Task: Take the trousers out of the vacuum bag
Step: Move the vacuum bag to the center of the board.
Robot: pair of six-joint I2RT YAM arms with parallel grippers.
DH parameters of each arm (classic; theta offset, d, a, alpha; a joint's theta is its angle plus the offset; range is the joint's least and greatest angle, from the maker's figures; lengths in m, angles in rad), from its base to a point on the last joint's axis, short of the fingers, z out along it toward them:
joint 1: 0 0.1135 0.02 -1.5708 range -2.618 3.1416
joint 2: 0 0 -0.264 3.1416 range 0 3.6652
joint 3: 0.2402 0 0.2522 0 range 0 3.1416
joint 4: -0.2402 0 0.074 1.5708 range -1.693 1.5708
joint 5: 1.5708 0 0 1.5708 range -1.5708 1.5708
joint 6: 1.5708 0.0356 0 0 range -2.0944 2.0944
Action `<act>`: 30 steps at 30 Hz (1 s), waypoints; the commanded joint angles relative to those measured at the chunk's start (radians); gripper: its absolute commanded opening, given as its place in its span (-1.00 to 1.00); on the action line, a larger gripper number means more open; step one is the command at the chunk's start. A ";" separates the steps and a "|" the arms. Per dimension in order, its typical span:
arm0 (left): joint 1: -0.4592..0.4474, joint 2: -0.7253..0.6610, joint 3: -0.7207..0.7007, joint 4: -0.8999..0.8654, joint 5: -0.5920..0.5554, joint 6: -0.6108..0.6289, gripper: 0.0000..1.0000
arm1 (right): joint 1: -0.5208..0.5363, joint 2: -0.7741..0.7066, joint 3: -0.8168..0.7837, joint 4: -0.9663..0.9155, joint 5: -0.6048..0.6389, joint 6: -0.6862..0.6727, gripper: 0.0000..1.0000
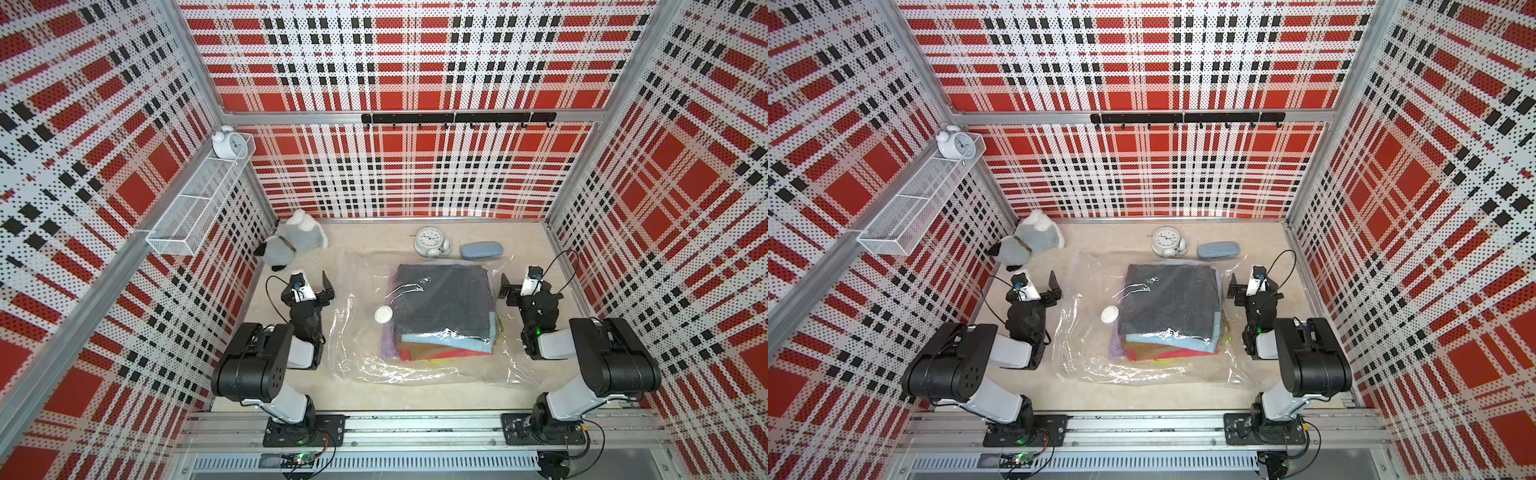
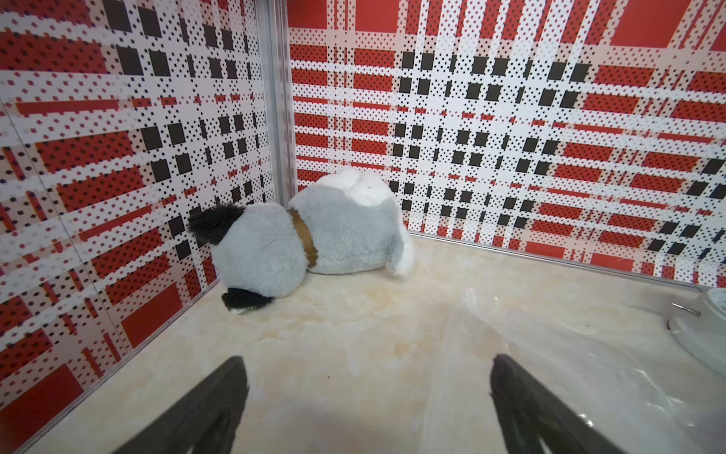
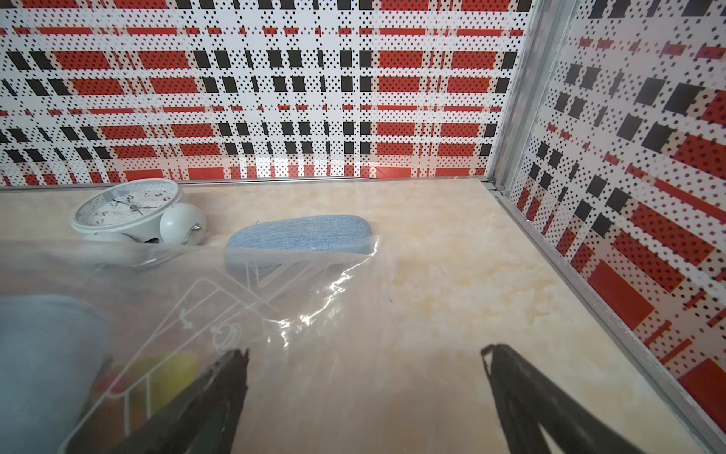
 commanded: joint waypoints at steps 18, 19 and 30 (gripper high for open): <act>0.013 -0.017 -0.007 -0.009 0.019 0.008 0.97 | 0.006 -0.015 -0.008 -0.011 -0.009 -0.009 1.00; 0.013 -0.017 -0.007 -0.008 0.019 0.008 0.97 | 0.007 -0.016 -0.008 -0.011 -0.009 -0.009 1.00; 0.010 -0.145 -0.073 0.008 -0.032 -0.007 0.97 | 0.006 -0.091 -0.075 0.056 0.068 0.021 1.00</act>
